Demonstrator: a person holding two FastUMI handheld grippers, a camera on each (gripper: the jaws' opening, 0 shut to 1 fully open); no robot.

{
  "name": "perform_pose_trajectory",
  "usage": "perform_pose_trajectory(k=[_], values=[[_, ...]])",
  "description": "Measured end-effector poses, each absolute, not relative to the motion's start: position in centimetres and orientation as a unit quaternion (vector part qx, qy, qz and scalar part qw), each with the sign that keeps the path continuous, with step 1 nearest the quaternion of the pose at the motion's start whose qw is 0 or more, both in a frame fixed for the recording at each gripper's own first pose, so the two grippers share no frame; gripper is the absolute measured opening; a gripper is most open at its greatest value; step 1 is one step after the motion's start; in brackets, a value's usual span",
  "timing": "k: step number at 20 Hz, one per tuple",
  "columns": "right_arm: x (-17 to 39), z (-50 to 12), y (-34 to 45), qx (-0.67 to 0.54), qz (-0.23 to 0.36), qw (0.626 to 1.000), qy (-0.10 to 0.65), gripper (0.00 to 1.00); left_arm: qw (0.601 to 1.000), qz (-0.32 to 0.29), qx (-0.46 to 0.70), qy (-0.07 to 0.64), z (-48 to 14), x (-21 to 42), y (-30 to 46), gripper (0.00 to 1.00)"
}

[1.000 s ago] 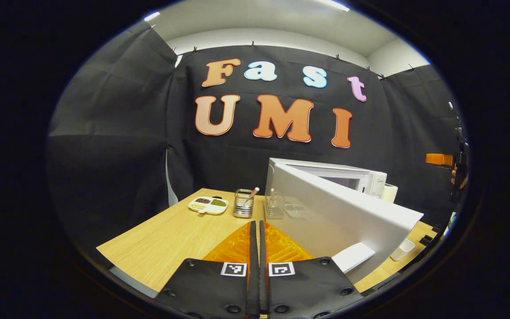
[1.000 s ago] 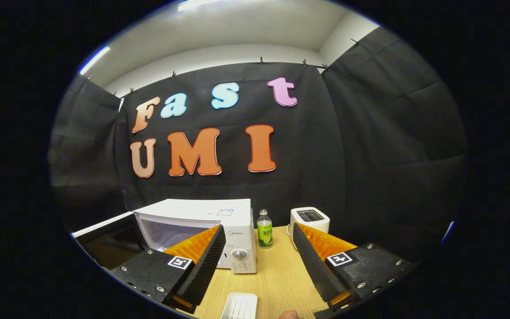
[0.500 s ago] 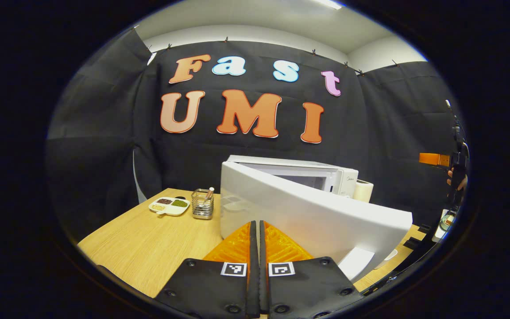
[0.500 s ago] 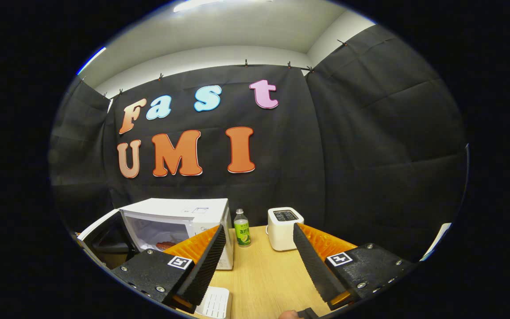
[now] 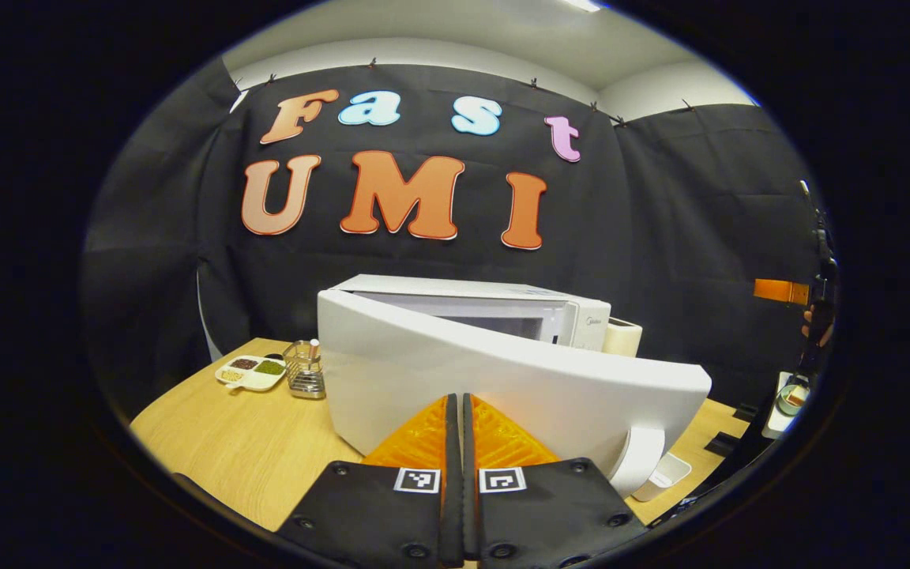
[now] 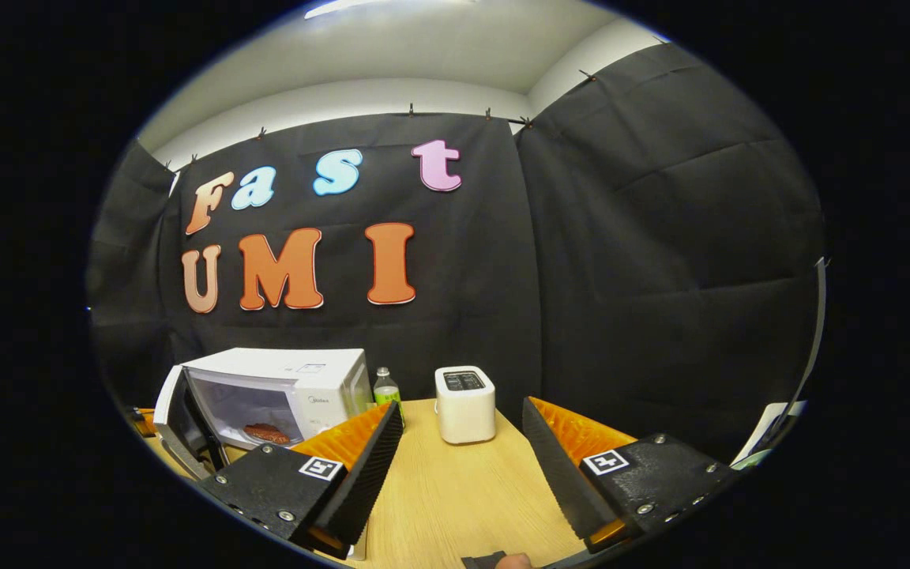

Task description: Open the microwave oven with the left hand, put the food in, and close the microwave oven.

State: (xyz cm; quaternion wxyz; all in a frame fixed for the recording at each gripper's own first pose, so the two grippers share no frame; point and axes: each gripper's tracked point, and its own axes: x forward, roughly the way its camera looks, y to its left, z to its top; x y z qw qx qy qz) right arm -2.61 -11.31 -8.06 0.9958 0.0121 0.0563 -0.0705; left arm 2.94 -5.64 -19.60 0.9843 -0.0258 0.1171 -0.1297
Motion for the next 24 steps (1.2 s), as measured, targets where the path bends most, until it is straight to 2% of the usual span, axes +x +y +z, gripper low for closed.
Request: perform_pose_trajectory(k=[12, 14, 15, 16, 17, 20, 21, 22, 24], values=[[-1.7, -8.9, -14.3, 0.014, -0.094, 0.993, 0.07, 0.95, 0.979, -0.154, -0.016, 0.131, -21.9, 11.4, -12.7, 0.04], [-1.4, -9.2, -14.2, 0.015, -0.094, 0.993, 0.072, 0.95, 0.979, -0.152, -0.011, 0.132, -22.3, 12.2, -13.2, 0.0], [-1.3, -9.3, -14.2, 0.015, -0.094, 0.993, 0.073, 0.95, 0.98, -0.149, -0.008, 0.131, -22.4, 12.7, -13.4, 0.04], [-1.2, -9.4, -14.2, 0.014, -0.094, 0.993, 0.074, 0.95, 0.981, -0.146, -0.005, 0.13, -22.7, 13.2, -13.7, 0.0], [-1.0, -9.5, -14.2, 0.014, -0.094, 0.993, 0.076, 0.95, 0.981, -0.141, 0.0, 0.13, -22.9, 13.7, -13.9, 0.04], [-0.8, -9.8, -14.1, 0.012, -0.093, 0.992, 0.08, 0.95, 0.981, -0.131, 0.006, 0.143, -24.5, 15.0, -14.5, 0.04], [-0.7, -9.9, -14.3, 0.012, -0.095, 0.992, 0.081, 0.95, 0.98, -0.129, 0.0, 0.152, -25.3, 15.4, -14.6, 0.0], [-0.7, -9.9, -14.5, 0.012, -0.096, 0.992, 0.081, 0.95, 0.978, -0.129, -0.007, 0.164, -26.1, 15.3, -14.8, 0.04], [-0.4, -9.9, -15.0, 0.01, -0.102, 0.991, 0.08, 0.95, 0.981, -0.13, -0.013, 0.145, -25.5, 15.7, -15.0, 0.05]])
